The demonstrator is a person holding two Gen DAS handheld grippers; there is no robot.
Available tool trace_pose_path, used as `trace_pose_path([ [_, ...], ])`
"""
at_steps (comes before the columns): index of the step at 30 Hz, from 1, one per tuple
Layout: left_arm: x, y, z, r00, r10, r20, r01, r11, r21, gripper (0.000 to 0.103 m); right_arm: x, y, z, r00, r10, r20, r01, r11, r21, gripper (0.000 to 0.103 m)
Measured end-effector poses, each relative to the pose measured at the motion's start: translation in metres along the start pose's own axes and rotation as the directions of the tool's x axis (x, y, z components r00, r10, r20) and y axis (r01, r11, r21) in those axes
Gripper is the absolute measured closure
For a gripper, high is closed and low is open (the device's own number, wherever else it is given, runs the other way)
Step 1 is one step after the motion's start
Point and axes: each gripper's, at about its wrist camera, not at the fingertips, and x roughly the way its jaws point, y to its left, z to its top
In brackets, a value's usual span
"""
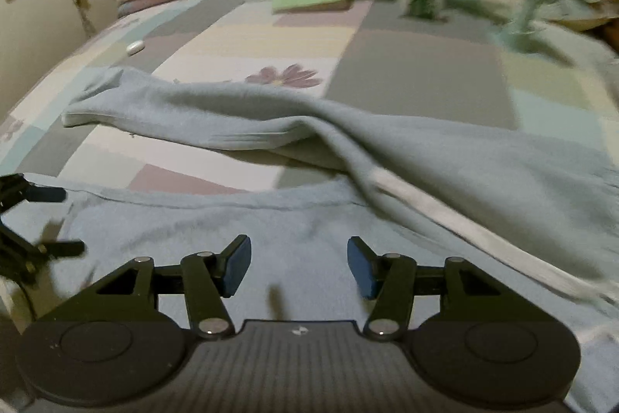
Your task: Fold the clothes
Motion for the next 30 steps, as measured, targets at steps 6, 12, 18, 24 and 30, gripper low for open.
trace_pose_path([
  [6, 0.017, 0.023, -0.008, 0.989, -0.146, -0.025, 0.142, 0.984, -0.108, 0.008, -0.038, -0.020, -0.053, 0.996, -0.083, -0.011, 0.084, 0.990, 0.113, 0.033],
  [12, 0.017, 0.062, -0.009, 1.000, -0.013, -0.012, 0.012, 0.992, -0.124, 0.008, -0.039, -0.025, -0.095, 0.989, -0.133, -0.060, 0.142, 0.974, 0.178, 0.026],
  [18, -0.006, 0.072, -0.012, 0.996, 0.083, -0.024, -0.086, 0.984, -0.157, 0.008, -0.038, -0.016, -0.105, 0.984, -0.171, -0.052, 0.178, 0.965, 0.194, 0.025],
  [24, -0.022, 0.082, -0.032, 0.966, 0.254, -0.037, -0.257, 0.958, -0.131, 0.008, -0.043, 0.030, -0.087, 0.985, -0.165, 0.047, 0.164, 0.986, 0.031, 0.022],
  [30, -0.035, 0.122, -0.065, 0.942, 0.330, -0.068, -0.337, 0.914, -0.225, 0.008, -0.002, 0.093, -0.074, 0.999, -0.005, 0.044, 0.012, 0.988, -0.155, 0.017],
])
